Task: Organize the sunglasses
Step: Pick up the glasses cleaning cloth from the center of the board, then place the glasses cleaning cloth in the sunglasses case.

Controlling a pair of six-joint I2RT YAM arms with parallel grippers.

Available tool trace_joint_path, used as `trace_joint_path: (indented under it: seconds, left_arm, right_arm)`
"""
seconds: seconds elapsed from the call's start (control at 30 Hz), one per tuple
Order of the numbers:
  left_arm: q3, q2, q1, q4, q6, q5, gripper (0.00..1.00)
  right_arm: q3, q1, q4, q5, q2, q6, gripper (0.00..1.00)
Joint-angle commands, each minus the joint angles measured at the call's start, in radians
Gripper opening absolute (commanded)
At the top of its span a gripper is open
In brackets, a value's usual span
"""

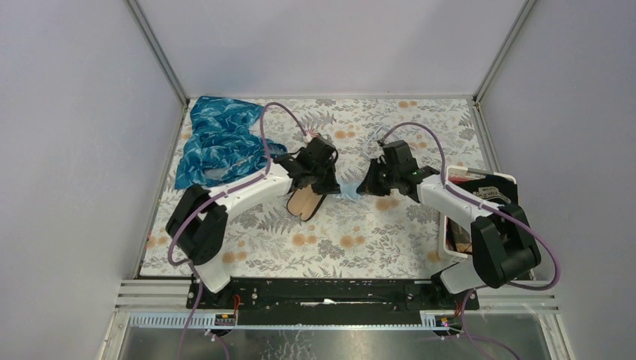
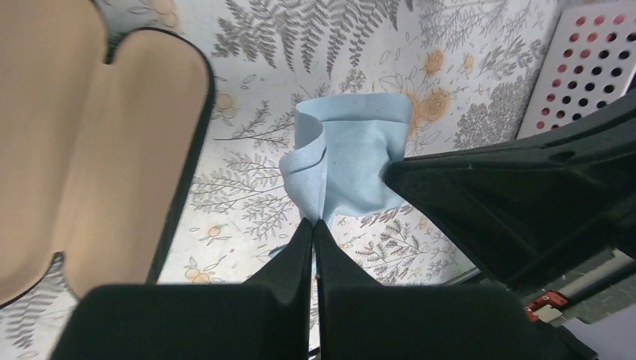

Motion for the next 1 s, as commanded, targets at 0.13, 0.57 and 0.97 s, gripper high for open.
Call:
trace_joint_path:
  seconds: [0.13, 0.57, 0.97]
  left_arm:
    - [-0.133, -0.177, 0.098, -0.069, -0.020, -0.077, 0.00]
    - [-0.328, -0.269, 0.124, -0.049, -0.121, -0.148, 0.00]
    - [-0.391, -0.182, 0.124, 0.072, -0.128, -0.131, 0.00]
  right_arm:
    - [0.228, 0.097, -0.005, -0.056, 0.153, -0.033, 0.00]
    - [0.495, 0.160, -0.045, -0.142, 0.469, -0.088, 0.00]
    - [0.523, 0.161, -0.087, -0.061, 0.553, -0.153, 0.00]
